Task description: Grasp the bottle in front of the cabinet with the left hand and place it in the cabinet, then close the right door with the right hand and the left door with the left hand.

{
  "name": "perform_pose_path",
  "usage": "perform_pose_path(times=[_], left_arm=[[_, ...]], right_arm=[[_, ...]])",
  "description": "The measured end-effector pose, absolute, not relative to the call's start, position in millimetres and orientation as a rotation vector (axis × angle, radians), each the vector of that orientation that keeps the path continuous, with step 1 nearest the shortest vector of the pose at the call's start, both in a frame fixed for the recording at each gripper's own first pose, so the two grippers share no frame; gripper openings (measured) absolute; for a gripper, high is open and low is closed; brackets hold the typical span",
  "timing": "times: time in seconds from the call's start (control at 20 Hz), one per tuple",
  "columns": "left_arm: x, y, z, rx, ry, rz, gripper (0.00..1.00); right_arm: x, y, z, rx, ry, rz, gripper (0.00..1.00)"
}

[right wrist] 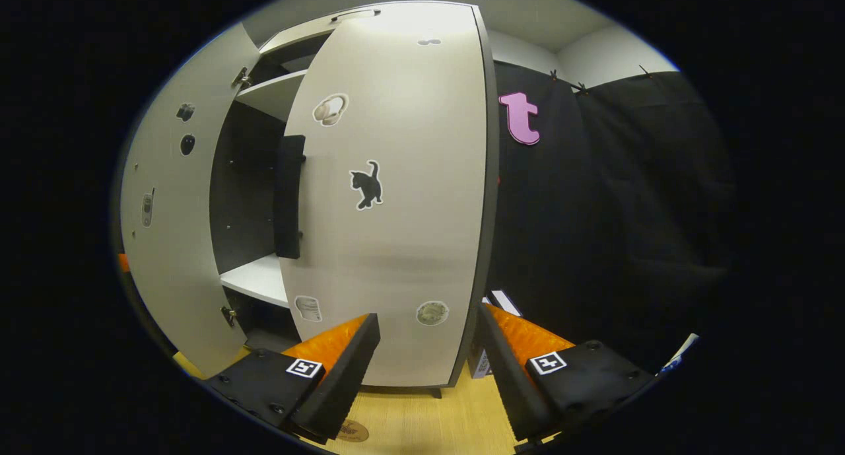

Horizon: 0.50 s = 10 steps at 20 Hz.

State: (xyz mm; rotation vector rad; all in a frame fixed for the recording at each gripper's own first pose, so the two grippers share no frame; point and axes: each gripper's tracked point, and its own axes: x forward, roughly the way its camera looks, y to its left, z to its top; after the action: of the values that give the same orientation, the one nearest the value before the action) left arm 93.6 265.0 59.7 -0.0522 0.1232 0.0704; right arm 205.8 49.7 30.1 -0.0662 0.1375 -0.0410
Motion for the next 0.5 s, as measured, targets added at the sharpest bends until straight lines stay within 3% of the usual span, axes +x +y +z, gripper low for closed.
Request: perform_pose_path(times=[0.1, 0.5], left_arm=[[96, 253, 57, -0.058, 0.127, 0.053, 0.90], [130, 216, 51, -0.028, 0.132, 0.001, 0.92]], right_arm=[[194, 40, 39, -0.068, 0.125, -0.047, 0.94], [154, 3, 59, -0.085, 0.102, -0.091, 0.98]])
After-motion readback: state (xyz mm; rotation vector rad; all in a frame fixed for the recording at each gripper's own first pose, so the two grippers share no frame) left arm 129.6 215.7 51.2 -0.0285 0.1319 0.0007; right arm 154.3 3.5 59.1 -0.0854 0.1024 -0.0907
